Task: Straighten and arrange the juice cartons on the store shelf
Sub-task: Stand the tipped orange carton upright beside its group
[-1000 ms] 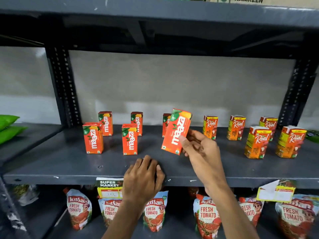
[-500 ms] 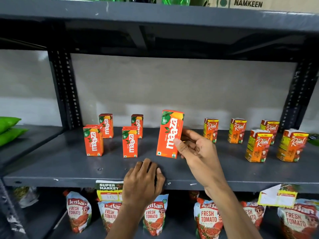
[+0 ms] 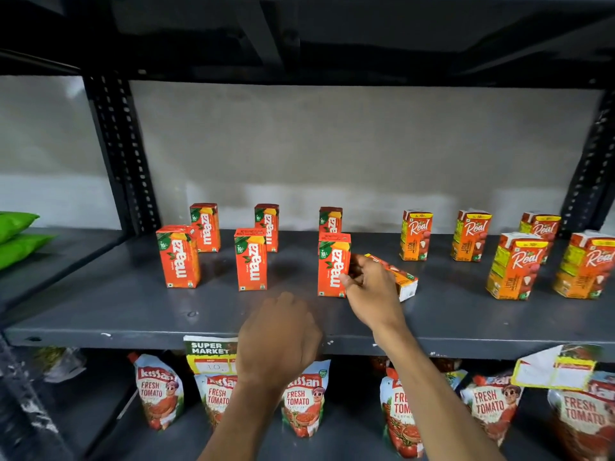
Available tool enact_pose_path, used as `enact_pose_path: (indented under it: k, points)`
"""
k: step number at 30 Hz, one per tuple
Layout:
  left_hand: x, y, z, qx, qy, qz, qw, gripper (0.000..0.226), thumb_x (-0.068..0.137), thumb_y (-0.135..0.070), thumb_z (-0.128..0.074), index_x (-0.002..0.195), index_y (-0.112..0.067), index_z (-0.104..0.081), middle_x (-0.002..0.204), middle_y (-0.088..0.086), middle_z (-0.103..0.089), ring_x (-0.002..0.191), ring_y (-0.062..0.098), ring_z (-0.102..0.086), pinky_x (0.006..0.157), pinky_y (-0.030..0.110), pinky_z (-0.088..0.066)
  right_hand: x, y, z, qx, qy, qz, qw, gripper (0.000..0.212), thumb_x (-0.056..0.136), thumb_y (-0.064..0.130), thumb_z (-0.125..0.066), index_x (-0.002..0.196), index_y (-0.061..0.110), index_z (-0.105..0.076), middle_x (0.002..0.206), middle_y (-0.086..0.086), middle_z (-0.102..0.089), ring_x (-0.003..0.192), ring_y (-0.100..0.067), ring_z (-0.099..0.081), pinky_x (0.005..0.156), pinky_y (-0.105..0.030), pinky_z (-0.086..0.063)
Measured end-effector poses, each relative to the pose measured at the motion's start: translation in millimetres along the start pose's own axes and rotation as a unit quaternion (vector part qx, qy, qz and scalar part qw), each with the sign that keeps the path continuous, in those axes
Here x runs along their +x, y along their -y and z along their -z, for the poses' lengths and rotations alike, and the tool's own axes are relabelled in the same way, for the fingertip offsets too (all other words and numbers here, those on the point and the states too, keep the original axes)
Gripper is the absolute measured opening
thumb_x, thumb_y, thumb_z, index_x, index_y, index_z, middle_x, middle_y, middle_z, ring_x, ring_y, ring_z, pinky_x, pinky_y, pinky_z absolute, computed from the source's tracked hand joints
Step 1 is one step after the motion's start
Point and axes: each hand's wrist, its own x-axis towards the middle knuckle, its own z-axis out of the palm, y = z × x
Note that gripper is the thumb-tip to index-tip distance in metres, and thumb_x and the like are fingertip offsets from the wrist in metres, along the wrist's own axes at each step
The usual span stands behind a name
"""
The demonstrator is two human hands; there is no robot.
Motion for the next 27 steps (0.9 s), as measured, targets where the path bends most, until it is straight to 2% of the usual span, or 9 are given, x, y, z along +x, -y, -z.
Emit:
enact_pose_path:
  k: [2, 6, 10, 13, 17, 19, 23, 25, 27]
  points:
    - [-0.2, 0.1, -0.8, -0.002, -0.004, 0.0, 1.0, 0.034, 0.093, -0.031, -0.035, 0.077, -0.016, -0.061, 0.079, 0.0, -0.06, 0.066, 0.02, -0.056, 0.056, 0.033, -0.044, 1.0, -1.6, -1.9, -0.014, 0.002, 0.0, 1.0, 0.029, 0.094, 0.023, -0.062, 0.123, 0.018, -0.062, 0.118, -0.002, -0.069, 0.116, -0.019, -0.061, 0.081, -0.025, -0.047]
    - [-0.9, 1.5, -2.5, -0.001, -0.007, -0.002, 1.0, 0.036, 0.094, -0.031, -0.034, 0.077, -0.016, -0.062, 0.079, 0.0, -0.061, 0.066, 0.021, -0.057, 0.056, 0.033, -0.044, -1.8, 1.9, -0.7, -0.041, 0.006, 0.02, 0.999, 0.035, 0.093, 0.024, -0.063, 0.127, 0.015, -0.06, 0.121, -0.003, -0.069, 0.114, -0.017, -0.064, 0.068, -0.009, -0.042]
    - [0.0, 1.2, 1.2, -0.007, 0.023, 0.009, 1.0, 0.039, 0.095, -0.032, -0.032, 0.078, -0.016, -0.063, 0.079, 0.0, -0.061, 0.067, 0.021, -0.058, 0.056, 0.032, -0.045, -18.1, 6.4, 13.5, -0.012, -0.038, 0.039, 0.998, 0.051, 0.086, 0.021, -0.072, 0.134, 0.011, -0.057, 0.117, -0.004, -0.072, 0.102, -0.016, -0.071, 0.086, -0.029, -0.057]
    - [6.4, -1.9, 9.3, -0.028, 0.047, 0.035, 0.998, 0.032, 0.093, -0.033, -0.038, 0.08, -0.019, -0.063, 0.08, -0.003, -0.061, 0.069, 0.019, -0.058, 0.06, 0.031, -0.043, -20.2, 5.0, 36.2, -0.032, -0.122, 0.077, 0.989, 0.062, 0.081, 0.023, -0.078, 0.137, 0.013, -0.055, 0.116, -0.004, -0.071, 0.09, -0.012, -0.071, 0.082, -0.026, -0.058]
    - [11.0, -26.3, 21.1, -0.111, 0.037, 0.043, 0.992, 0.026, 0.093, -0.029, -0.043, 0.088, -0.018, -0.066, 0.088, -0.004, -0.067, 0.079, 0.018, -0.059, 0.069, 0.03, -0.042, -8.1, -7.9, 65.9, -0.151, -0.111, 0.053, 0.981, 0.081, 0.079, 0.036, -0.078, 0.146, 0.011, -0.04, 0.133, -0.008, -0.056, 0.125, -0.028, -0.048, 0.102, -0.045, -0.048]
    - [16.4, -48.9, 23.3, -0.147, 0.036, -0.004, 0.988, 0.025, 0.093, -0.03, -0.045, 0.09, -0.018, -0.067, 0.092, -0.005, -0.07, 0.083, 0.017, -0.061, 0.072, 0.03, -0.044, -3.0, -18.3, 73.1, -0.197, -0.09, 0.03, 0.976, 0.088, 0.079, 0.041, -0.074, 0.148, 0.006, -0.032, 0.137, -0.014, -0.049, 0.128, -0.034, -0.039, 0.102, -0.046, -0.043]
    - [30.6, -95.3, 16.2, -0.184, 0.095, -0.022, 0.978, 0.025, 0.093, -0.03, -0.049, 0.097, -0.018, -0.07, 0.098, -0.004, -0.073, 0.091, 0.014, -0.066, 0.077, 0.029, -0.05, 3.7, -36.3, 77.2, -0.144, -0.026, 0.005, 0.989, 0.065, 0.078, 0.044, -0.075, 0.123, 0.0, -0.059, 0.121, -0.019, -0.06, 0.115, -0.035, -0.055, 0.091, -0.039, -0.047]
    - [31.0, -109.7, 9.3, -0.156, 0.136, -0.002, 0.978, 0.026, 0.092, -0.031, -0.049, 0.095, -0.02, -0.072, 0.095, -0.005, -0.074, 0.083, 0.013, -0.069, 0.068, 0.028, -0.051, 3.9, -40.7, 79.0, -0.117, -0.014, 0.022, 0.993, 0.042, 0.077, 0.04, -0.076, 0.1, 0.005, -0.073, 0.099, -0.012, -0.074, 0.095, -0.026, -0.069, 0.077, -0.029, -0.052]
    - [27.7, -113.3, 2.8, -0.11, 0.165, -0.001, 0.98, 0.029, 0.091, -0.032, -0.048, 0.093, -0.02, -0.075, 0.094, -0.005, -0.076, 0.081, 0.014, -0.072, 0.064, 0.027, -0.052, 3.2, -42.6, 79.8, -0.098, -0.019, 0.033, 0.994, 0.032, 0.075, 0.039, -0.076, 0.085, 0.009, -0.076, 0.083, -0.007, -0.077, 0.079, -0.019, -0.072, 0.069, -0.03, -0.056]
